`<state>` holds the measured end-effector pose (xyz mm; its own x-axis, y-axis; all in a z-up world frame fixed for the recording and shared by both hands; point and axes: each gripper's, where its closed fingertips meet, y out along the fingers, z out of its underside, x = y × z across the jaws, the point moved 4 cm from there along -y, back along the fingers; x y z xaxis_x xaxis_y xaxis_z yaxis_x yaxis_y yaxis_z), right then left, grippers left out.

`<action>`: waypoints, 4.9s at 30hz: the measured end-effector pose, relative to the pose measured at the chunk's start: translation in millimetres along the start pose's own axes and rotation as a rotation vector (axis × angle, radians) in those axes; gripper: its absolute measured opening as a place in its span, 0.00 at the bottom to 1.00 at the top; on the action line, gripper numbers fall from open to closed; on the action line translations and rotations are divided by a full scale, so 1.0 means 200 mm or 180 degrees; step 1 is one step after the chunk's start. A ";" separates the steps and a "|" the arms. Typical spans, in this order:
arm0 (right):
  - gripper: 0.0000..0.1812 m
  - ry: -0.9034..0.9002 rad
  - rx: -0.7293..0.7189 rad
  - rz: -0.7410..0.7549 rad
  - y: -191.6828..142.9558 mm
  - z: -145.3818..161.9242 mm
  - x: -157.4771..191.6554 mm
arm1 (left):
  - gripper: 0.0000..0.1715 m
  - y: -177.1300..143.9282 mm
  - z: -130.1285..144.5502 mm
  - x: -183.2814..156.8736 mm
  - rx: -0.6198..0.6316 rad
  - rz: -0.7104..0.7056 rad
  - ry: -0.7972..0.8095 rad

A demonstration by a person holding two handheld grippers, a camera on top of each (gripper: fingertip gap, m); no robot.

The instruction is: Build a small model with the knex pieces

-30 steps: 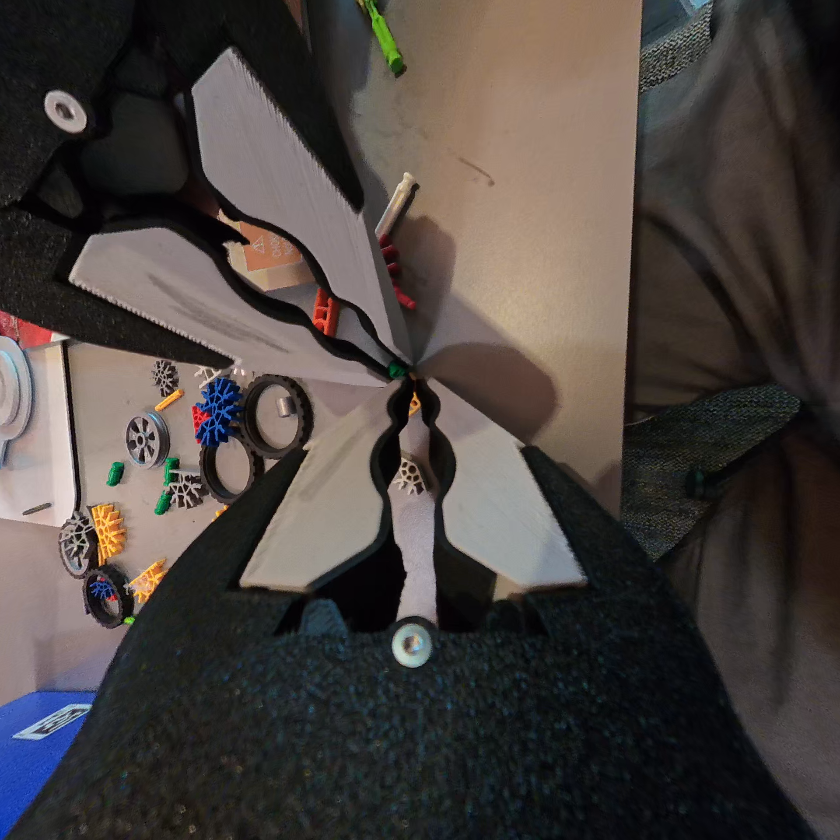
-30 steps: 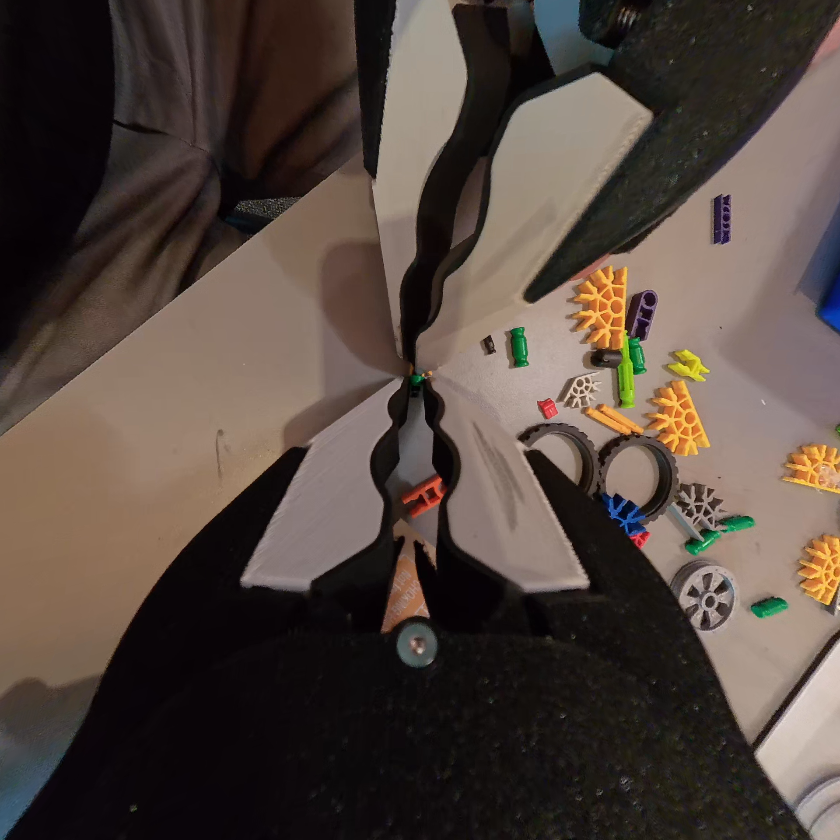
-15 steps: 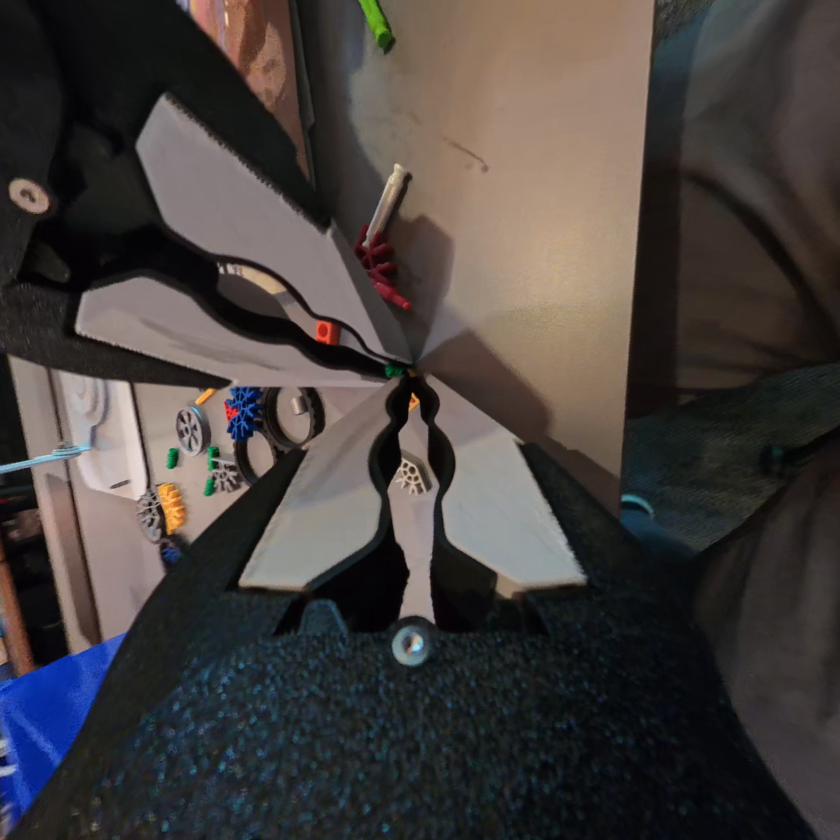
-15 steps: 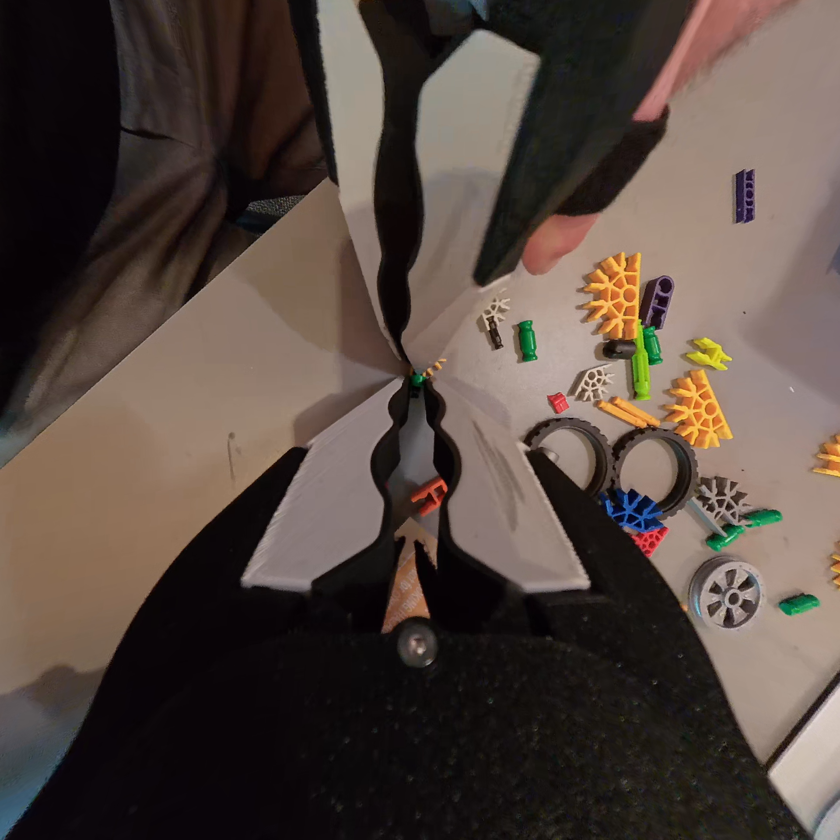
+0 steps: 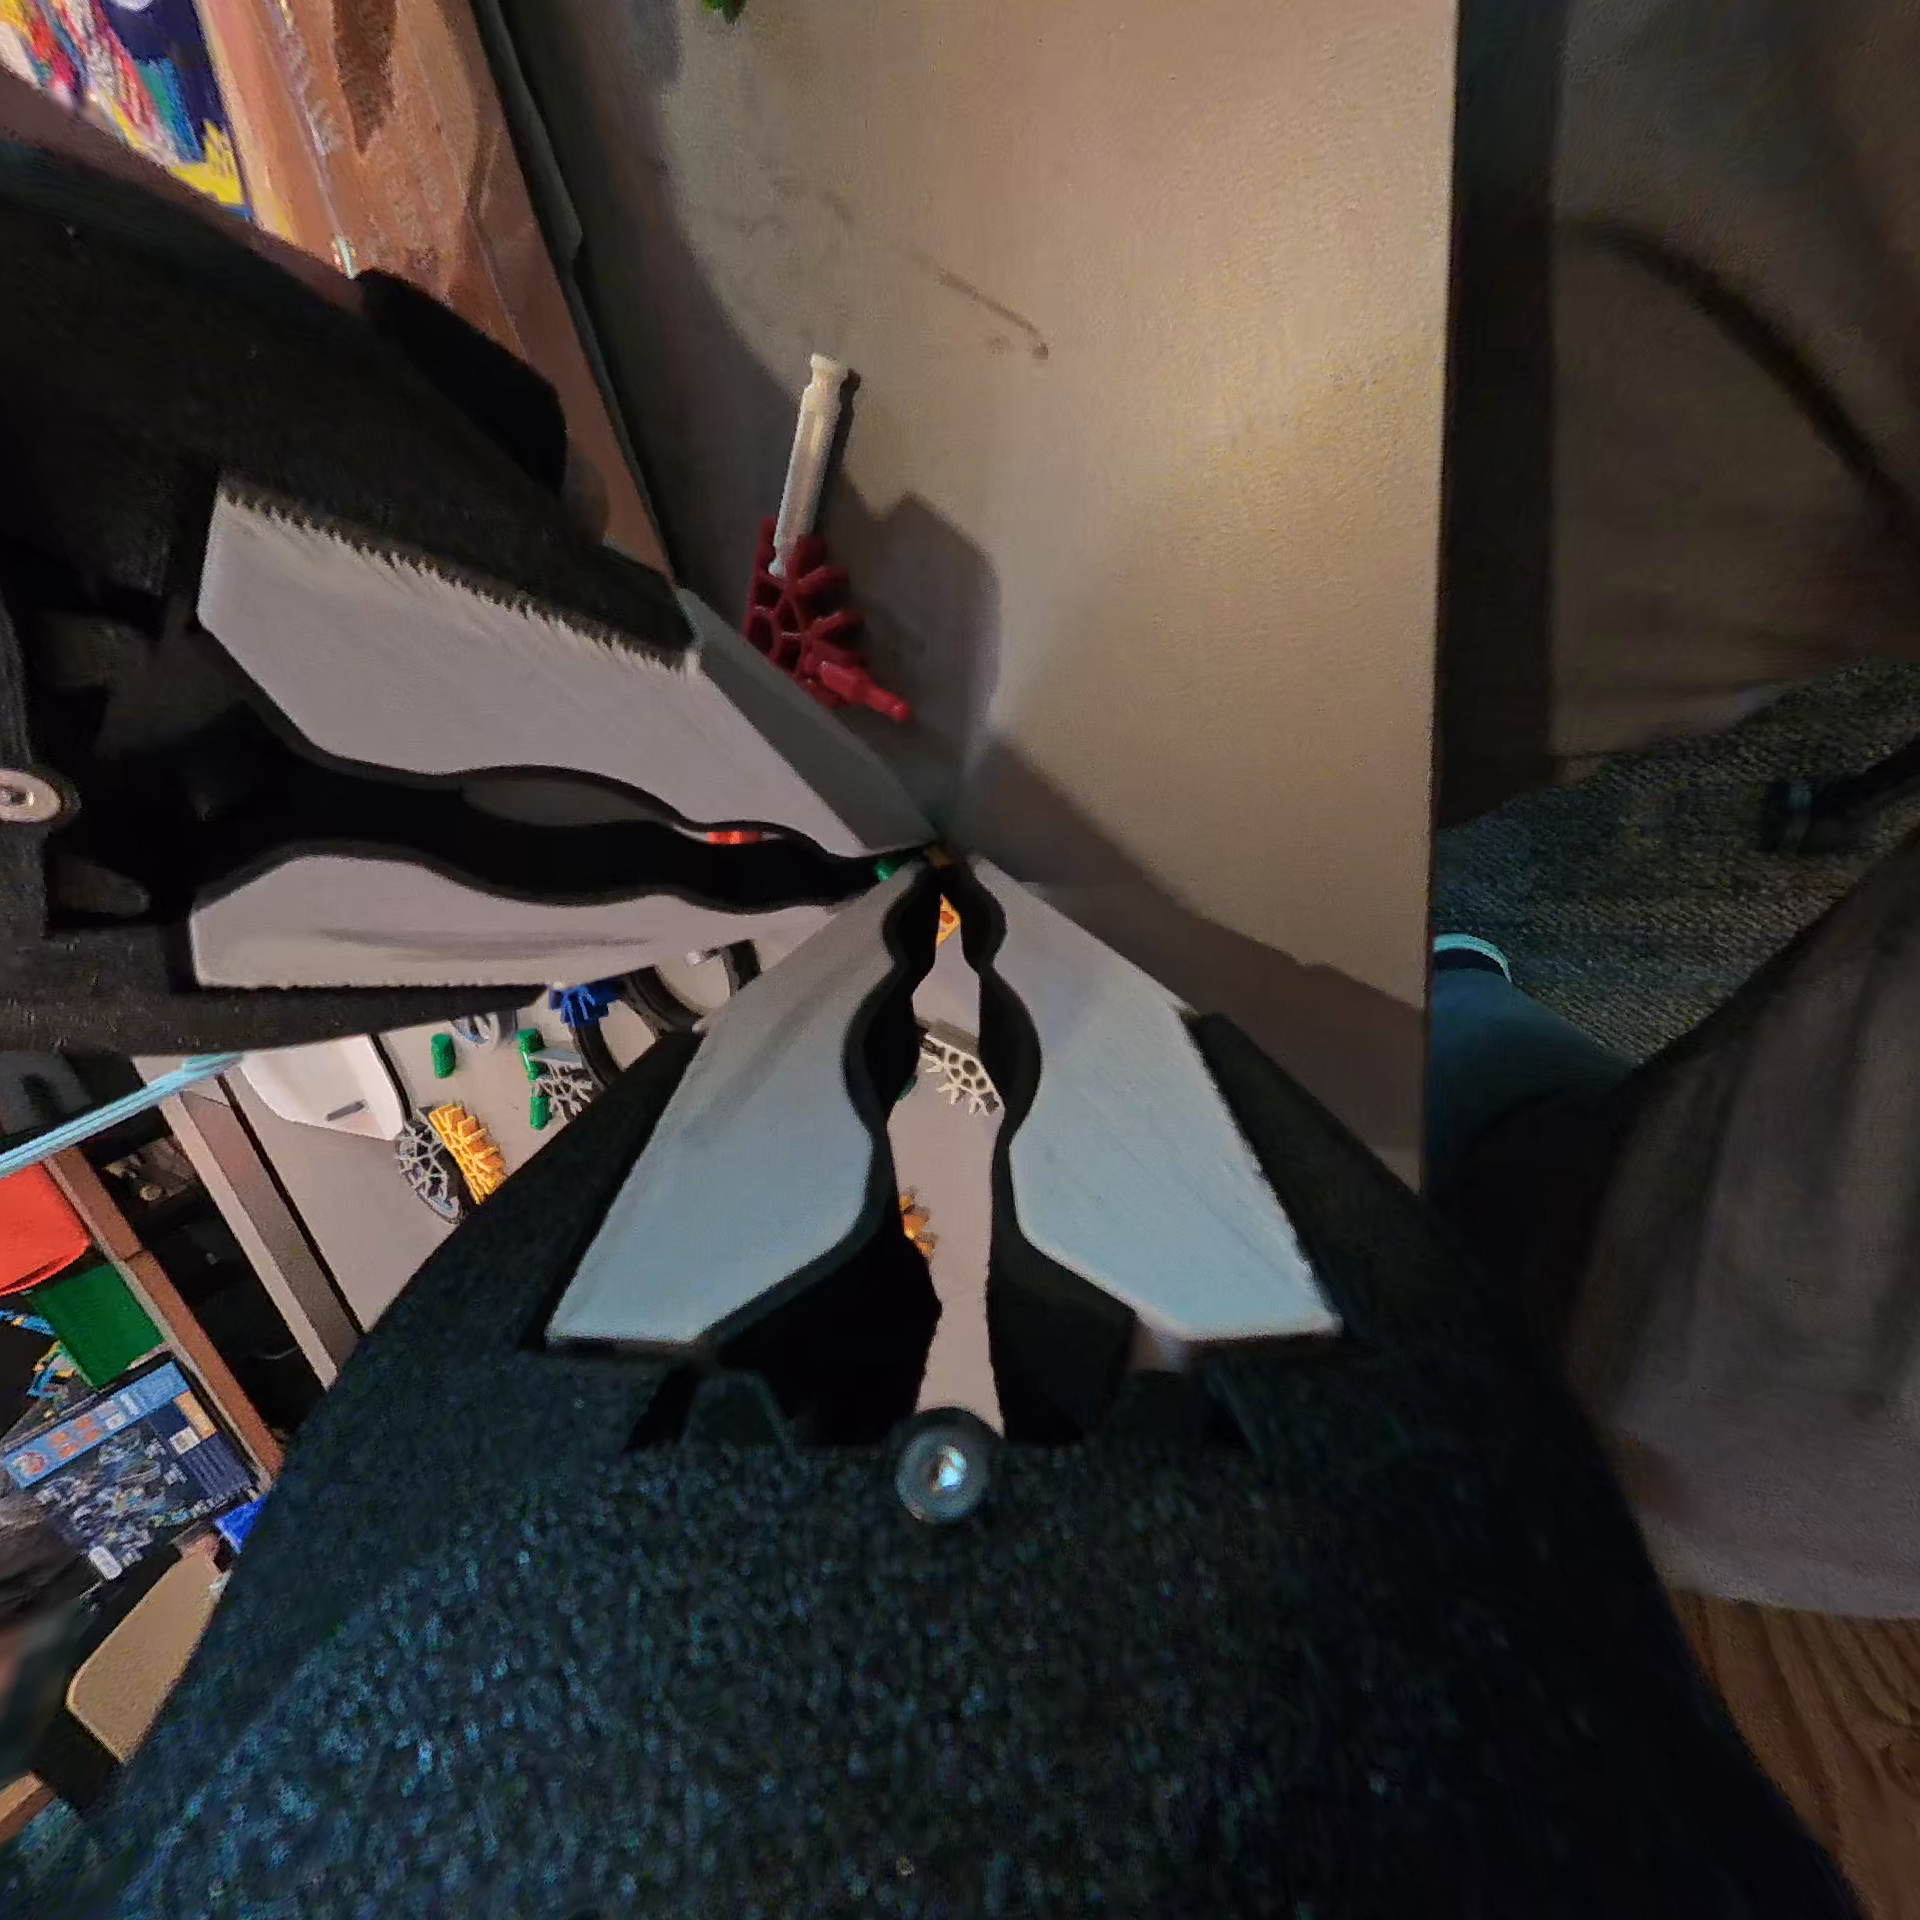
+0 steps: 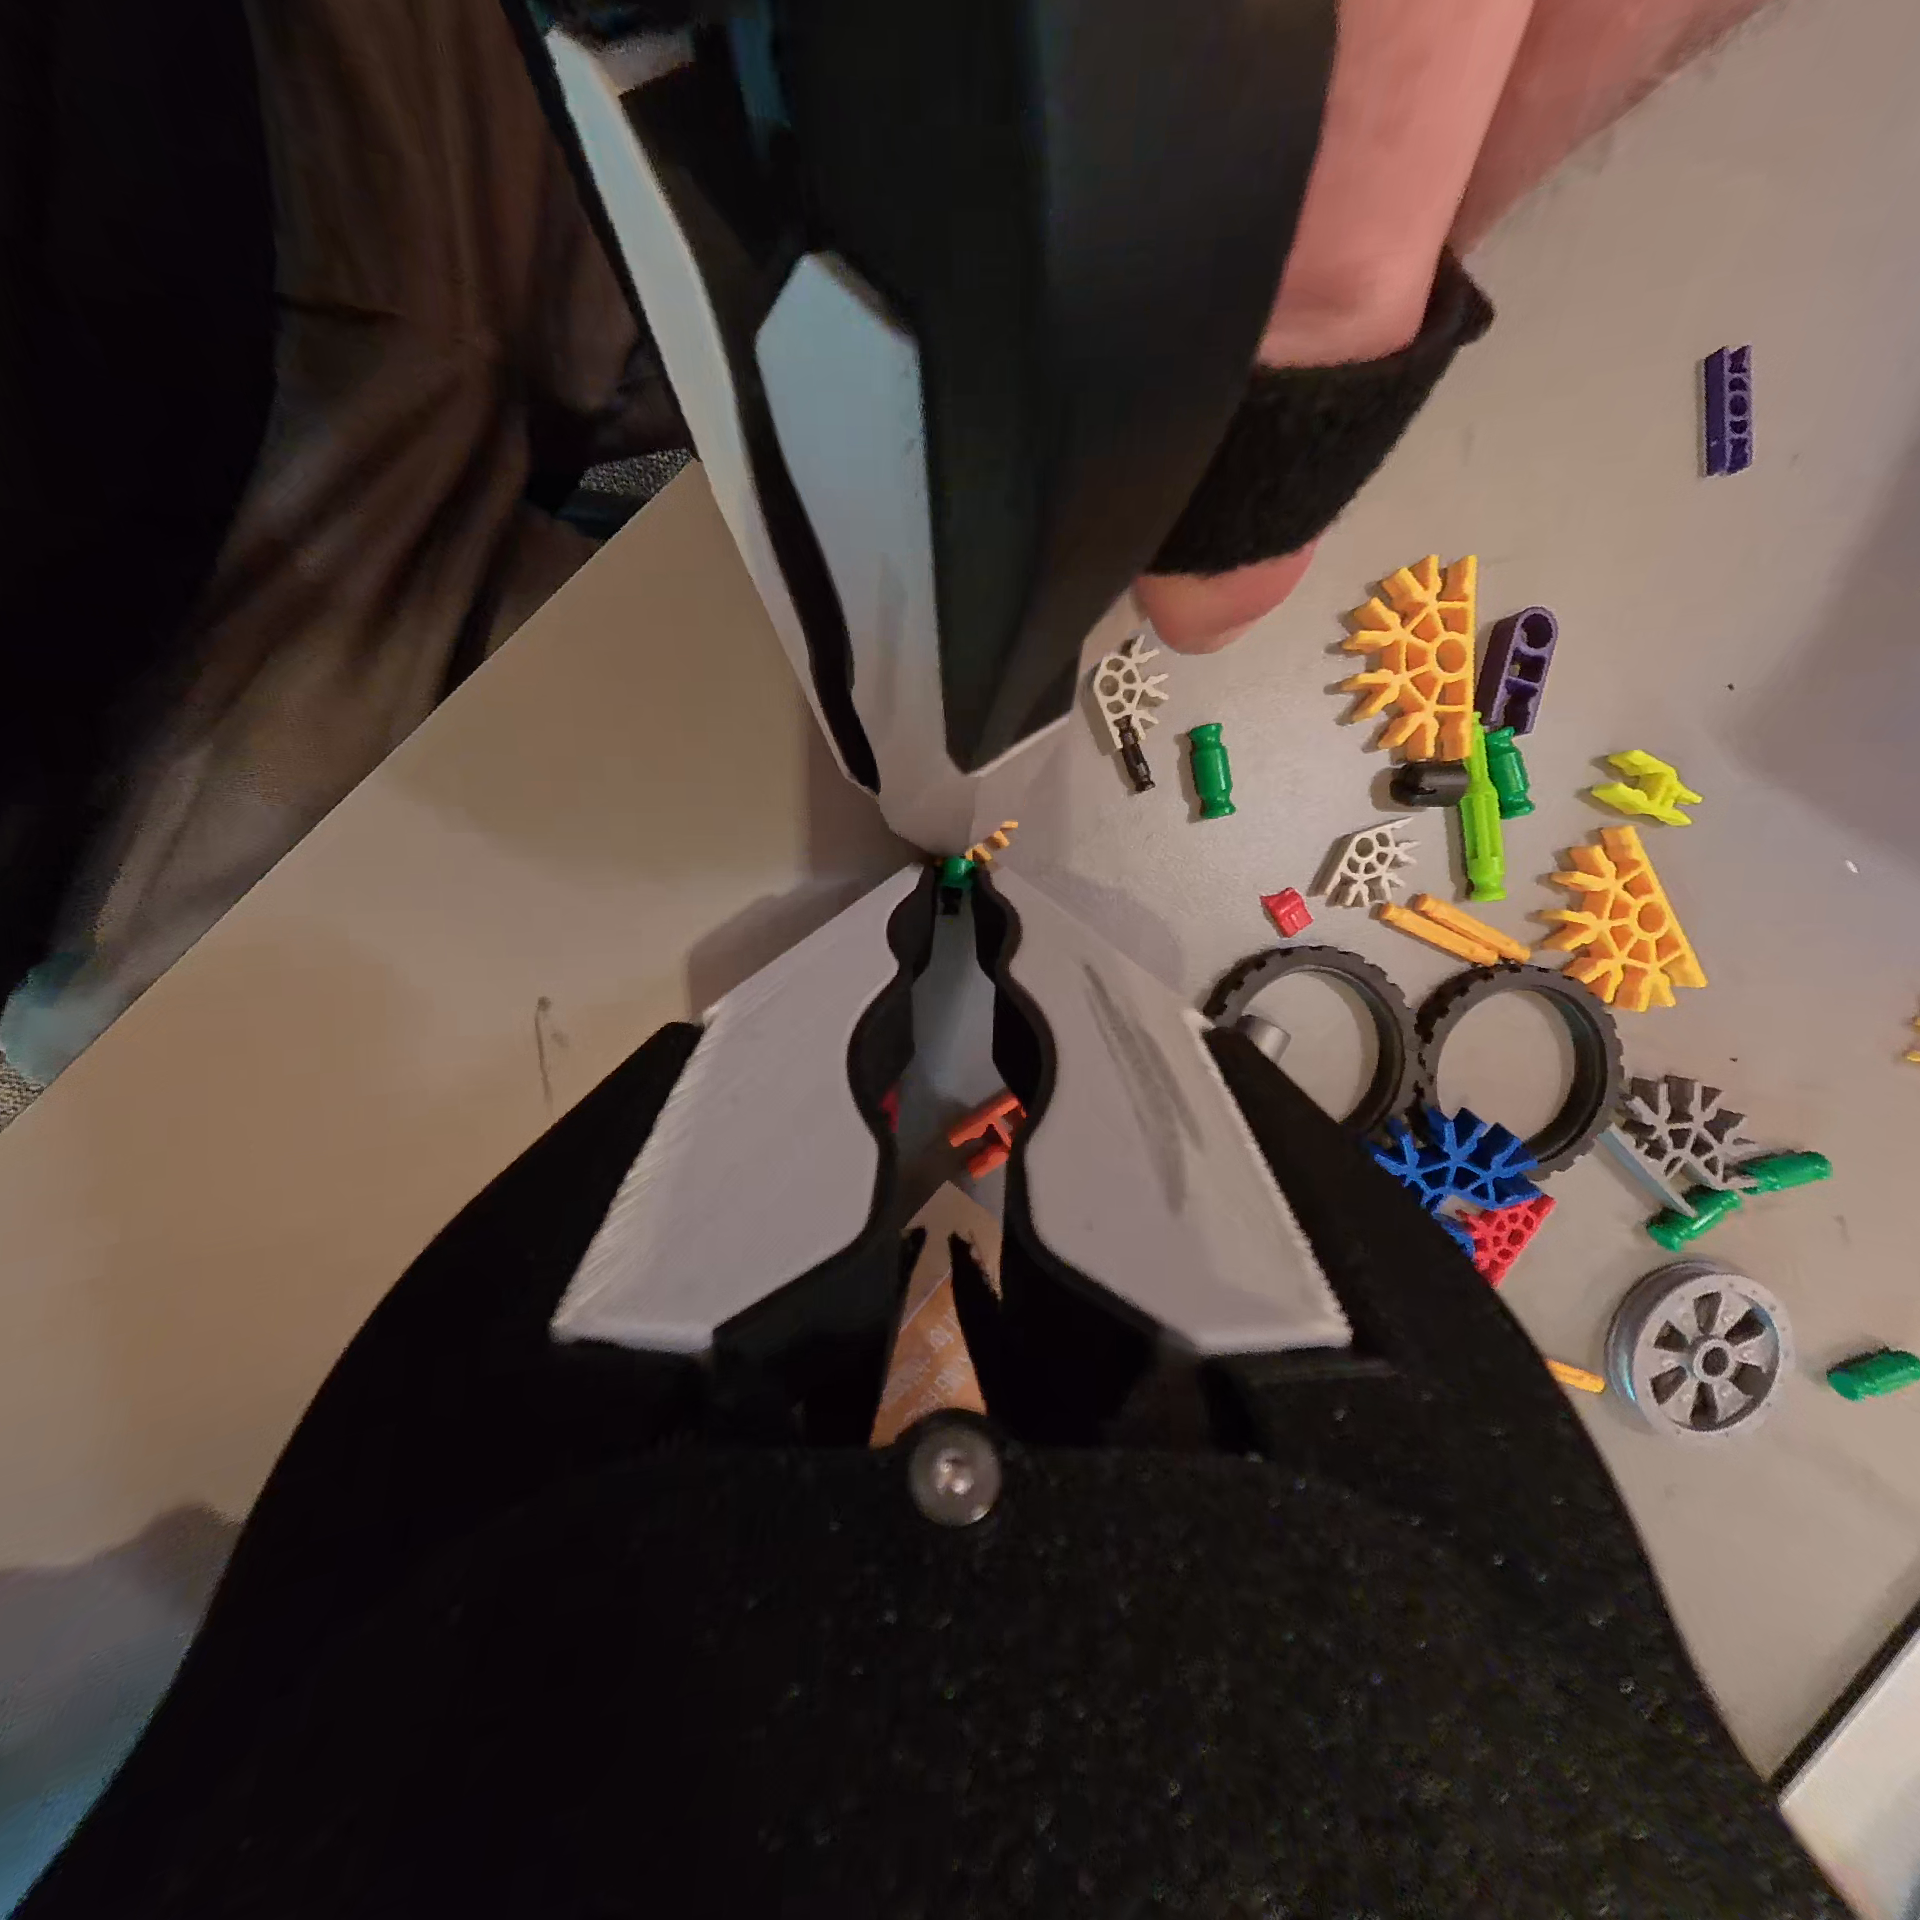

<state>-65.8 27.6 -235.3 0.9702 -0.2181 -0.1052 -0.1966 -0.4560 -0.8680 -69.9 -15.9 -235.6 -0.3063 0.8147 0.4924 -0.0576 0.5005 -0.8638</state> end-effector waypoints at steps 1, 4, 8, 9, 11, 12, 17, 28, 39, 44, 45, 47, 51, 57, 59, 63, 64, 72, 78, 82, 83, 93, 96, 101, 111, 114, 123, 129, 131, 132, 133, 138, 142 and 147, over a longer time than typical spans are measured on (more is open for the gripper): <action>0.03 0.0018 0.0003 -0.0012 0.00 0.00 0.00 | 0.01 0.00 0.00 0.00 0.0024 0.0024 0.0010; 0.03 0.0131 -0.0046 -0.0069 0.00 0.01 0.00 | 0.01 0.00 -0.01 0.01 0.0032 0.0142 -0.0039; 0.03 0.0300 -0.0191 -0.0170 0.00 0.02 -0.01 | 0.02 0.00 -0.02 0.02 0.0093 0.0286 -0.0016; 0.03 0.0340 -0.0232 -0.0200 0.00 0.02 -0.01 | 0.02 0.00 -0.02 0.02 0.0108 0.0298 0.0000; 0.03 0.0417 -0.0341 -0.0257 0.00 0.03 -0.01 | 0.02 0.00 -0.02 0.03 0.0095 0.0357 -0.0081; 0.03 0.0454 -0.0394 -0.0281 0.00 0.03 -0.01 | 0.02 0.00 -0.02 0.03 0.0067 0.0393 -0.0118; 0.03 0.0598 -0.0558 -0.0421 0.00 0.04 -0.01 | 0.01 0.01 -0.02 0.05 -0.0091 0.0636 -0.0278; 0.03 0.0609 -0.0649 -0.0467 0.00 0.05 -0.02 | 0.02 0.00 0.02 0.05 -0.0643 0.0691 -0.0926; 0.04 0.0567 -0.0593 -0.0403 -0.01 0.05 -0.03 | 0.05 0.00 0.05 0.02 -0.0807 0.0350 -0.1150; 0.06 0.0515 -0.0482 -0.0301 -0.02 0.06 -0.03 | 0.04 0.00 0.05 0.02 -0.0761 0.0302 -0.1113; 0.06 0.0461 -0.0449 -0.0268 -0.02 0.06 -0.03 | 0.04 0.00 0.05 0.02 -0.0759 0.0275 -0.1126; 0.07 0.0375 -0.0380 -0.0215 -0.02 0.05 -0.02 | 0.04 0.00 0.04 0.01 -0.0760 0.0235 -0.1191; 0.08 0.0254 -0.0290 -0.0152 -0.01 0.03 -0.01 | 0.04 0.00 0.04 0.01 -0.0745 0.0103 -0.1307; 0.03 0.0125 -0.0298 -0.0041 0.00 0.01 -0.01 | 0.04 0.00 0.04 0.00 -0.0781 -0.0063 -0.1483; 0.03 0.0141 -0.0342 -0.0010 -0.01 0.01 -0.02 | 0.07 0.00 0.06 0.00 -0.0736 -0.0169 -0.1574; 0.03 0.0126 -0.0466 0.0102 -0.06 0.00 -0.05 | 0.10 -0.05 0.11 0.04 -0.0847 -0.0416 -0.1920; 0.03 0.0125 -0.0514 0.0136 -0.08 0.00 -0.05 | 0.10 -0.06 0.13 0.06 -0.0830 -0.0532 -0.2015; 0.03 -0.0262 -0.0737 0.0832 -0.28 -0.07 -0.11 | 0.14 -0.21 0.20 0.13 -0.1800 -0.0486 -0.3344; 0.02 -0.0599 -0.0767 0.1200 -0.35 -0.14 -0.10 | 0.12 -0.26 0.14 0.17 -0.2657 -0.0212 -0.4032; 0.02 -0.0802 -0.0737 0.1452 -0.36 -0.17 -0.12 | 0.06 -0.29 0.14 0.20 -0.2973 -0.0308 -0.4209; 0.02 -0.0835 -0.0739 0.1506 -0.36 -0.17 -0.12 | 0.04 -0.29 0.15 0.20 -0.3007 -0.0350 -0.4215; 0.10 -0.0693 -0.0826 0.1581 -0.38 -0.19 -0.14 | 0.01 -0.32 0.16 0.21 -0.3408 -0.0324 -0.4286; 0.06 -0.0685 -0.0819 0.1573 -0.37 -0.19 -0.14 | 0.01 -0.33 0.16 0.22 -0.3540 -0.0299 -0.4295; 0.14 -0.0422 -0.0861 0.1505 -0.39 -0.19 -0.16 | 0.01 -0.36 0.17 0.23 -0.3470 -0.0795 -0.4129; 0.15 -0.0194 -0.1418 0.1169 -0.44 -0.27 -0.12 | 0.01 -0.52 0.05 0.16 -0.2952 -0.2400 -0.2329; 0.15 -0.0169 -0.1663 0.1059 -0.47 -0.33 -0.09 | 0.01 -0.59 0.07 0.16 -0.3744 -0.2039 -0.2709; 0.15 -0.0117 -0.1957 0.0937 -0.53 -0.35 -0.07 | 0.01 -0.72 0.13 0.14 -0.5237 -0.1022 -0.3058; 0.13 -0.0165 -0.1991 0.0983 -0.57 -0.35 -0.07 | 0.00 -0.65 0.12 0.14 -0.4990 -0.0489 -0.3178; 0.13 -0.0122 -0.1971 0.1014 -0.58 -0.33 -0.09 | 0.00 -0.60 0.08 0.09 -0.4708 0.0122 -0.3151; 0.13 -0.0089 -0.1970 0.1012 -0.58 -0.31 -0.10 | 0.01 -0.55 0.07 0.07 -0.4379 0.0285 -0.3208; 0.13 -0.0052 -0.1961 0.0992 -0.58 -0.30 -0.10 | 0.01 -0.48 0.06 0.06 -0.3992 0.0395 -0.3232; 0.13 0.0058 -0.1803 0.0904 -0.52 -0.24 -0.13 | 0.01 -0.26 0.00 -0.04 -0.2639 0.1287 -0.3161; 0.13 0.0091 -0.1731 0.0849 -0.48 -0.22 -0.14 | 0.01 -0.14 -0.01 -0.09 -0.1943 0.1778 -0.3016; 0.13 0.0114 -0.1713 0.0796 -0.47 -0.20 -0.14 | 0.01 -0.04 0.02 -0.09 -0.1482 0.2051 -0.3114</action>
<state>-79.9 41.3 -131.7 0.8817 -0.3999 -0.2503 -0.4717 -0.7584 -0.4499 -67.5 -35.7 -237.5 -0.7396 0.4912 -0.4602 0.6425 0.3116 -0.7001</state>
